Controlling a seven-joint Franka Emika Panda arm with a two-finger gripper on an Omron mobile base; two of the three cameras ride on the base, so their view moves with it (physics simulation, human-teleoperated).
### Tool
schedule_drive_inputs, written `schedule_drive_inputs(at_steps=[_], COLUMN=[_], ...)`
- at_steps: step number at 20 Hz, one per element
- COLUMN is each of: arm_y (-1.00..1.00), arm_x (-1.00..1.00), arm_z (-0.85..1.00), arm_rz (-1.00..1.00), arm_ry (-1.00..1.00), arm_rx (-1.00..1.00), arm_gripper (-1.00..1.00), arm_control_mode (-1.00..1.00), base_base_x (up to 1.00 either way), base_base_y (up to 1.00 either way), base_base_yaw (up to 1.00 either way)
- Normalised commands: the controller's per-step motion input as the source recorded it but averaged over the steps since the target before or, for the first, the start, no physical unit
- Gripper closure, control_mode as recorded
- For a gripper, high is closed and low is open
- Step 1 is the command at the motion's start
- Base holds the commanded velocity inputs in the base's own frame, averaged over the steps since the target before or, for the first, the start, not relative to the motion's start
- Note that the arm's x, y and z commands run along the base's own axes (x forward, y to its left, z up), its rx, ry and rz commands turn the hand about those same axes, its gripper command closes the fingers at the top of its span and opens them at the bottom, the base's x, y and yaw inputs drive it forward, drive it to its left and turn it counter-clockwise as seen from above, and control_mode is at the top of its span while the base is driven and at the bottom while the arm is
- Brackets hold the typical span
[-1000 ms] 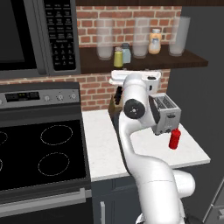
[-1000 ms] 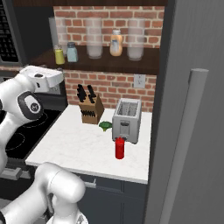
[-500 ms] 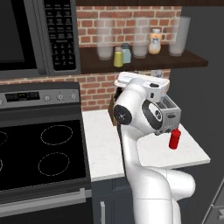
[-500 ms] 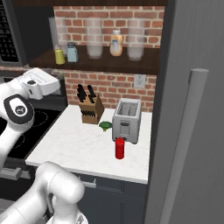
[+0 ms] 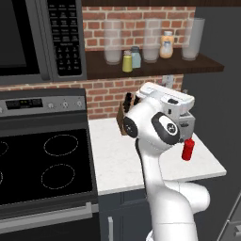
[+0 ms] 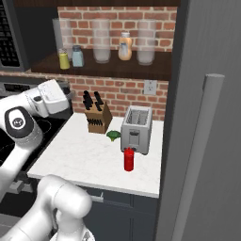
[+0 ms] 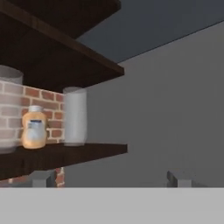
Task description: Put the shaker and condiment bottle from the counter next to their counterparts in the cabinet.
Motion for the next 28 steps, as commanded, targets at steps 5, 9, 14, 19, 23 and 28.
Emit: schedule_drive_inputs(at_steps=[5, 9, 14, 19, 23, 28], arm_y=[-0.44, -0.34, -0.21, -0.15, -0.13, -0.15], arm_x=[-0.27, -0.24, -0.17, -0.12, -0.06, 0.00], arm_z=[-0.25, -0.27, -0.26, -0.24, -0.27, -0.28], arm_rz=[-0.20, -0.20, -0.20, -0.21, -0.22, -0.21], arm_ry=[0.00, -0.01, -0.02, -0.02, 0.00, 0.00], arm_rx=[0.02, 0.01, 0.01, 0.01, 0.01, 0.02], arm_gripper=[-1.00, -1.00, -1.00, -1.00, -1.00, -1.00], arm_control_mode=[-1.00, -1.00, -1.00, -1.00, -1.00, -1.00], base_base_x=[0.00, 0.00, 0.00, 0.00, 0.00, 0.00], base_base_y=[0.00, 0.00, 0.00, 0.00, 0.00, 0.00], base_base_yaw=[0.00, 0.00, 0.00, 0.00, 0.00, 0.00])
